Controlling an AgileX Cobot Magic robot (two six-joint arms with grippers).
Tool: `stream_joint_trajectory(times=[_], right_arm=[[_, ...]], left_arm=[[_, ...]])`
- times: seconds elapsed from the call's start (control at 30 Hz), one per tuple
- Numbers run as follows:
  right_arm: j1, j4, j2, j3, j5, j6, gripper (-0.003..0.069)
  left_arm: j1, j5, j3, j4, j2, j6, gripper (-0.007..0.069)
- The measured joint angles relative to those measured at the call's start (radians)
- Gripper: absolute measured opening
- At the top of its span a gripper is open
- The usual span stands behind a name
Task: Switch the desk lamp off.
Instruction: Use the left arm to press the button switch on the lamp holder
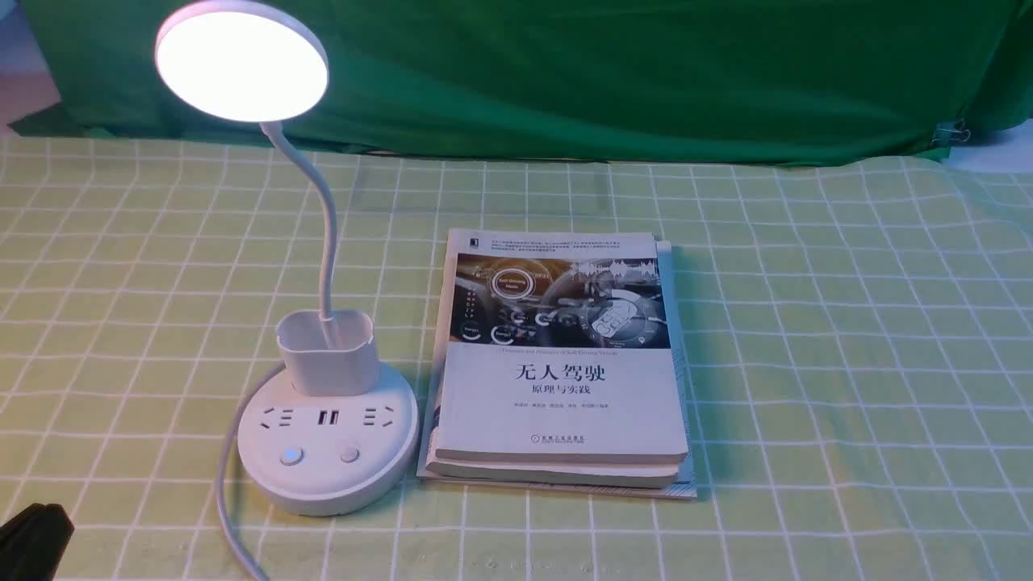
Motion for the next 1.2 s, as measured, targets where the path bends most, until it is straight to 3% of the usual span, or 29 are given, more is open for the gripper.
stream_joint_trajectory(times=[0.4, 0.57, 0.73, 0.87, 0.9, 0.93, 1.0, 1.03, 1.1, 1.2], right_arm=[[0.0, 0.0, 0.0, 0.0, -0.002, 0.001, 0.0029], [0.0, 0.0, 0.0, 0.0, -0.001, 0.001, 0.0029], [0.0, 0.0, 0.0, 0.0, -0.001, 0.0, 0.0029], [0.0, 0.0, 0.0, 0.0, -0.001, 0.0, 0.0029], [0.0, 0.0, 0.0, 0.0, -0.001, 0.001, 0.0029], [0.0, 0.0, 0.0, 0.0, -0.001, 0.001, 0.0029], [0.0, 0.0, 0.0, 0.0, -0.001, 0.001, 0.0029], [0.0, 0.0, 0.0, 0.0, -0.001, 0.001, 0.0029], [0.0, 0.0, 0.0, 0.0, -0.001, 0.001, 0.0029], [0.0, 0.0, 0.0, 0.0, -0.001, 0.002, 0.0029]], left_arm=[[0.0, -0.062, 0.0, -0.017, 0.0, -0.004, 0.0006], [0.0, -0.324, 0.0, -0.28, 0.0, -0.116, 0.0006], [0.0, -0.417, -0.002, -0.349, 0.0, -0.181, 0.0006], [0.0, -0.218, -0.106, -0.358, 0.031, -0.233, 0.0006], [0.0, -0.074, -0.191, -0.333, 0.093, -0.234, 0.0006], [0.0, -0.026, -0.235, -0.318, 0.129, -0.23, 0.0006], [0.0, 0.155, -0.356, -0.277, 0.251, -0.188, 0.0006], [0.0, 0.155, -0.366, -0.274, 0.263, -0.188, 0.0006], [0.0, 0.334, -0.492, -0.25, 0.436, -0.115, 0.0006], [0.0, 0.457, -0.575, -0.243, 0.578, -0.041, 0.0006]])
